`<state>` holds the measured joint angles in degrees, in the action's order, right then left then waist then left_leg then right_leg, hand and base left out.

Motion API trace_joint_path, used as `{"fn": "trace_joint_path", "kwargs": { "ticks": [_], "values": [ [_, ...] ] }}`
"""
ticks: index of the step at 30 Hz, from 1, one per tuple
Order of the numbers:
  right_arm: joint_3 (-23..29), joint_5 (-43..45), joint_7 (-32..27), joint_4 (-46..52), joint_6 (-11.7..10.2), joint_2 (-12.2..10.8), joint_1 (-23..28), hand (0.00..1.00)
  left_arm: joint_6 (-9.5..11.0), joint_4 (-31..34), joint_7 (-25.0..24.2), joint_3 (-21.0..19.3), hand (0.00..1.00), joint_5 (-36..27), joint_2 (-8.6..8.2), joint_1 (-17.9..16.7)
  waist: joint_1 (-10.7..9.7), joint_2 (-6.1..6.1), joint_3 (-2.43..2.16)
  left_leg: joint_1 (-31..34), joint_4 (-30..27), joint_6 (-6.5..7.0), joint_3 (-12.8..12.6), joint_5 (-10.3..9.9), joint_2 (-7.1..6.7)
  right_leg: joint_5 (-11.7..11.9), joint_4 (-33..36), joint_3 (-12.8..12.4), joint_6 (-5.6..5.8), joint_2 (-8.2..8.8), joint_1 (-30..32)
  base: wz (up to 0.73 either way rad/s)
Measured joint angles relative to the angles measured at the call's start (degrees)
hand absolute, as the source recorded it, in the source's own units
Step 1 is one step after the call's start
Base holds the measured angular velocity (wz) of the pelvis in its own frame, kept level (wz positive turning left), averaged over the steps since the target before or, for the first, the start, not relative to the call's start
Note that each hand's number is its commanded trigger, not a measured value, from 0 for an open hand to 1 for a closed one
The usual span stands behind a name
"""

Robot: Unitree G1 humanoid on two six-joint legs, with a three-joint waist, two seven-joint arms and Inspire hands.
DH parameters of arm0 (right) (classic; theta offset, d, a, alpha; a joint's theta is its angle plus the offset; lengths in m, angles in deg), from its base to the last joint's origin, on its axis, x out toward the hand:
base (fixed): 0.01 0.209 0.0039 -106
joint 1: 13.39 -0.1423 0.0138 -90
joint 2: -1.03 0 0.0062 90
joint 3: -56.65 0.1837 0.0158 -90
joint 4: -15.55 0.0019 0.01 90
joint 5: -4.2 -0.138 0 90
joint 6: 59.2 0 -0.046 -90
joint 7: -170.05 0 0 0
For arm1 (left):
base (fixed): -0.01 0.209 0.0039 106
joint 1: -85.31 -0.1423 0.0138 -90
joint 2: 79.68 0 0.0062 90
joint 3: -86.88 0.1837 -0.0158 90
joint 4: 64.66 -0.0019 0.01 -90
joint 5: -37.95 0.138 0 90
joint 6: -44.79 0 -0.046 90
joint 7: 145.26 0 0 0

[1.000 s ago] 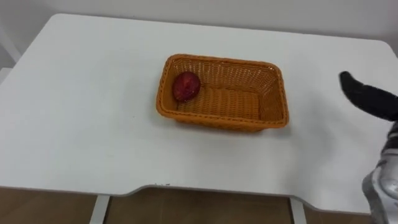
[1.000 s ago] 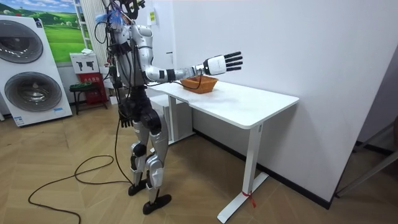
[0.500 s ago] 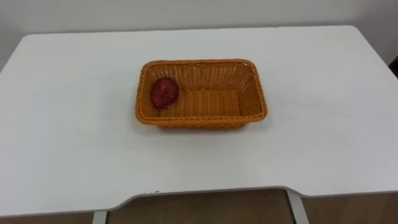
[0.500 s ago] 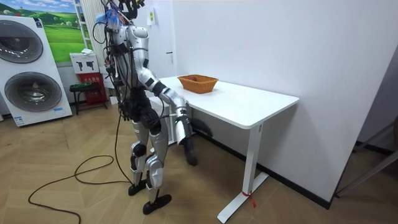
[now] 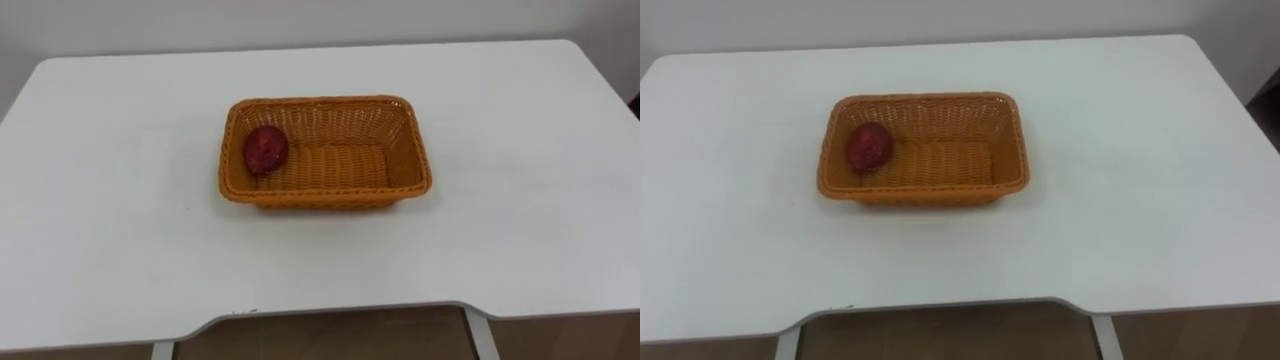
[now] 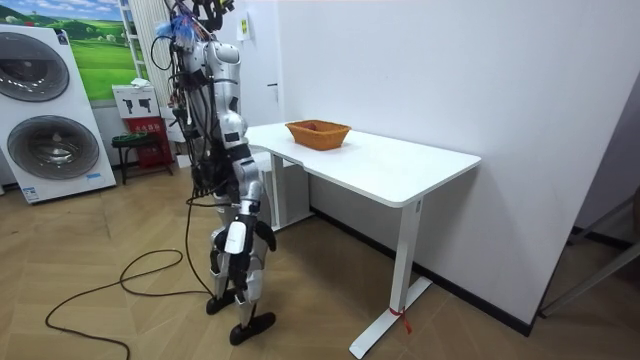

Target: Pick and place apple

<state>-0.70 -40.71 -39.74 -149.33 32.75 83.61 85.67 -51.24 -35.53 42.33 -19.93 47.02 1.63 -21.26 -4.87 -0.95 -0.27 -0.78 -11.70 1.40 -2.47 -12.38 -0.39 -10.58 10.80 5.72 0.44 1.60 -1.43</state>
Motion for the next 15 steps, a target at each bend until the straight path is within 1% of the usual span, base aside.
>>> {"fn": "trace_joint_path", "kwargs": {
  "ticks": [1,2,3,5,7,8,9,11,14,15],
  "values": [
    [-2.2,1.9,1.7,-0.7,0.8,0.1,-0.4,0.0,0.0,0.0,-0.5,0.0,0.0,0.0,0.03,0.3,0.7,-0.04,0.0,0.1,0.0,0.0,-0.2,0.0,0.02,0.0,0.0,-0.1,0.0,-0.01,0.1,-0.03],
    [-3.8,4.7,3.4,-1.3,1.5,0.2,-0.5,0.0,-0.2,-0.1,-0.8,0.0,0.0,0.0,0.01,0.3,0.8,-0.01,0.04,0.1,0.0,0.0,-0.2,0.0,0.01,0.0,0.0,0.0,0.0,0.02,0.1,0.0],
    [-4.6,5.9,4.2,-1.5,1.9,0.2,-0.7,0.0,-0.3,-0.1,-0.9,0.0,0.0,0.0,0.02,0.3,0.9,-0.05,0.04,0.0,0.0,0.01,-0.2,0.0,0.0,0.0,-0.1,0.1,0.0,0.02,0.1,0.0],
    [-6.4,11.1,7.7,-1.5,3.2,0.2,-1.5,0.0,-0.5,-1.0,-1.6,-0.1,0.0,0.0,0.12,0.6,1.2,-0.21,0.12,-0.4,0.0,0.01,0.0,0.0,-0.05,0.0,-0.2,0.6,0.01,0.12,-0.1,0.04],
    [-8.0,15.5,9.9,-1.6,3.4,0.2,-1.3,0.0,-0.8,-1.2,-2.0,-0.1,0.0,0.0,0.12,0.6,2.0,-0.21,0.18,-0.9,0.1,0.07,0.1,-0.1,-0.04,0.0,-0.4,0.6,0.03,0.09,-0.7,0.04],
    [-9.6,18.6,10.9,-1.6,3.9,0.4,-1.3,0.0,-1.0,-1.2,-2.0,0.1,0.0,0.0,0.1,0.7,2.2,-0.22,0.21,-0.8,0.1,0.09,0.6,-0.1,-0.12,-0.2,-0.2,0.8,0.08,0.16,-0.7,0.09],
    [-10.4,19.8,11.4,-1.6,4.0,0.5,-1.3,0.0,-1.1,-1.2,-2.0,0.0,0.0,0.1,0.11,0.7,2.2,-0.23,0.21,-0.7,0.1,0.1,0.9,-0.1,-0.2,-0.3,-0.1,1.0,0.1,0.21,-0.7,0.12],
    [-13.3,24.0,12.8,-1.4,4.7,0.6,-1.2,0.0,-1.6,-1.2,-2.0,0.2,0.0,0.9,0.1,0.7,2.8,-0.08,0.26,-0.8,0.1,0.1,1.0,-0.1,-0.23,-0.3,-0.1,1.3,0.11,0.27,-0.7,0.06],
    [-15.9,27.8,14.2,-1.1,5.7,0.6,-1.3,0.0,-2.5,-1.5,-1.5,0.3,0.0,1.9,0.09,0.9,3.5,0.0,0.3,-0.8,0.1,0.1,1.1,-0.1,-0.24,-0.3,-0.2,1.8,0.08,0.34,-1.1,0.06],
    [-16.4,28.5,14.5,-0.9,5.7,0.6,-1.3,0.0,-2.7,-1.5,-1.5,0.4,0.0,1.9,0.08,0.9,3.8,0.03,0.31,-0.8,0.1,0.1,1.1,-0.1,-0.24,-0.3,-0.2,1.8,0.07,0.34,-1.2,0.0]
  ]
}}
